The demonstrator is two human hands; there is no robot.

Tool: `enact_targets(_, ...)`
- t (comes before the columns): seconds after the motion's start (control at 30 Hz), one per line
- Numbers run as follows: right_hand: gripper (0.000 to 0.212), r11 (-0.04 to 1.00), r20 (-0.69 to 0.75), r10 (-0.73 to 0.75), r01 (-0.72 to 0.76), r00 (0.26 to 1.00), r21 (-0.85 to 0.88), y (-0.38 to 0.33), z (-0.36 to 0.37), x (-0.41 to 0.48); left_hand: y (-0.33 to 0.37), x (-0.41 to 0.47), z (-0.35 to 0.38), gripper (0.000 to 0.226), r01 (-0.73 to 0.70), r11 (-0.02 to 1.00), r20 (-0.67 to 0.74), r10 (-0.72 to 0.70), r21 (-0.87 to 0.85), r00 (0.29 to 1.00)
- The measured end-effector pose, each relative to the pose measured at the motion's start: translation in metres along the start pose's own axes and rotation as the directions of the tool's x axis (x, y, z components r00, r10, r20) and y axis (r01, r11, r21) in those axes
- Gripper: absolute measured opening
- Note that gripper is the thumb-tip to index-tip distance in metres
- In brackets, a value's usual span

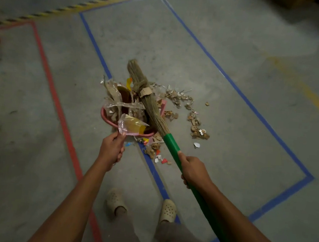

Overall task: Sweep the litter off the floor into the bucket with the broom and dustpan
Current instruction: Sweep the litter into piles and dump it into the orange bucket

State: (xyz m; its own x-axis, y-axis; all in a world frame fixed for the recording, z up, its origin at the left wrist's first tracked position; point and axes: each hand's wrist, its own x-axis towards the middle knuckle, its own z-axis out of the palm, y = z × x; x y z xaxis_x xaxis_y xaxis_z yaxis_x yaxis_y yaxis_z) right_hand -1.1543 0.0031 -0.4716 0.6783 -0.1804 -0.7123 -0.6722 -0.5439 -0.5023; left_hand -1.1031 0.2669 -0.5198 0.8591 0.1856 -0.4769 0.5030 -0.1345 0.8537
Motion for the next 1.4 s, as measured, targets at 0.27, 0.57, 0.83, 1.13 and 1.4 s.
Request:
enact_targets(0.27, 0.047, 0.994, 0.057, -0.089, 0.092, 0.994, -0.059, 0.023, -0.007, -0.026, -0.019, -0.059, -0.004, 0.024, -0.012, 0.998, -0.111, 0.005, -0.058, 0.994)
enact_targets(0.57, 0.044, 0.97, 0.139, -0.175, 0.195, 0.975, -0.148, 0.053, 0.028, -0.085, -0.07, -0.154, -0.05, 0.022, -0.026, 0.991, -0.194, 0.001, -0.128, 0.981)
enact_targets(0.83, 0.042, 0.904, 0.24, -0.297, 0.353, 0.924, -0.241, 0.085, 0.09, -0.184, -0.133, -0.284, -0.111, 0.019, -0.029, 0.984, -0.332, -0.032, -0.176, 0.943)
enact_targets(1.13, 0.044, 0.769, 0.435, -0.329, 0.505, 0.839, -0.392, 0.114, 0.186, -0.265, -0.24, -0.424, -0.187, 0.019, 0.013, 0.948, -0.496, -0.179, -0.318, 0.85)
enact_targets(1.4, 0.046, 0.586, 0.595, -0.311, 0.642, 0.741, -0.494, 0.095, 0.271, -0.296, -0.316, -0.499, -0.231, 0.024, 0.022, 0.9, -0.628, -0.321, -0.436, 0.708)
